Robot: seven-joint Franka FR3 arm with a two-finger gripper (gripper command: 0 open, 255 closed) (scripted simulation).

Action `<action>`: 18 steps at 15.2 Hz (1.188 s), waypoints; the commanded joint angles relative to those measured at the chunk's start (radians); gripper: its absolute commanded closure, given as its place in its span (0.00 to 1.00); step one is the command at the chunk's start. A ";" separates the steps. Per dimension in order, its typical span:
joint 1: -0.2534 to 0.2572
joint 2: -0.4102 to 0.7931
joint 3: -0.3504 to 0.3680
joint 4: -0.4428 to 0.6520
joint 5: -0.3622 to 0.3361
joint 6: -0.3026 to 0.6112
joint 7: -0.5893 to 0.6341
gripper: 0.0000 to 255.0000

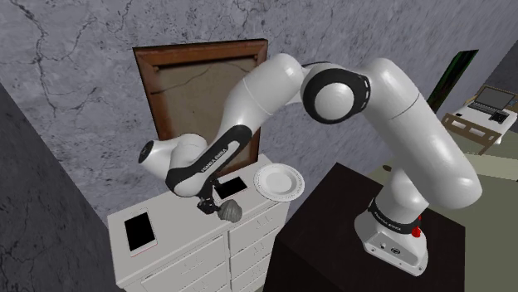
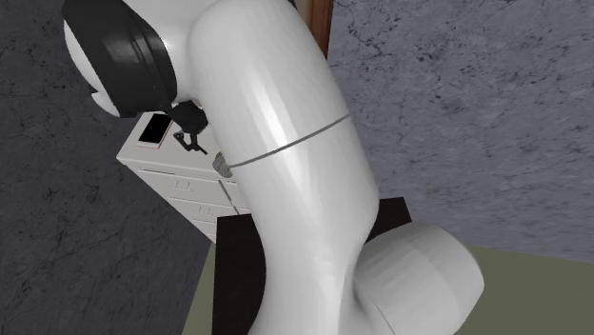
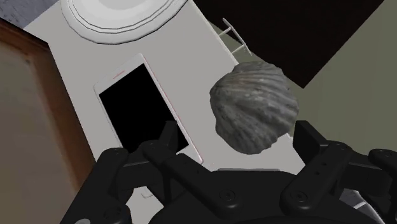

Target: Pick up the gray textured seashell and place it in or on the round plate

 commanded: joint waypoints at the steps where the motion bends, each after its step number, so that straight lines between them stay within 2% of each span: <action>1: 0.037 0.089 -0.008 0.089 -0.025 -0.024 -0.012 0.00; 3: 0.073 0.182 -0.018 0.189 -0.046 -0.053 -0.032 0.00; 4: 0.076 0.189 -0.019 0.197 -0.047 -0.055 -0.033 0.00; 11: 0.053 0.195 -0.030 0.112 -0.065 0.034 -0.015 0.00; 18: 0.053 0.195 -0.030 0.112 -0.065 0.034 -0.015 0.00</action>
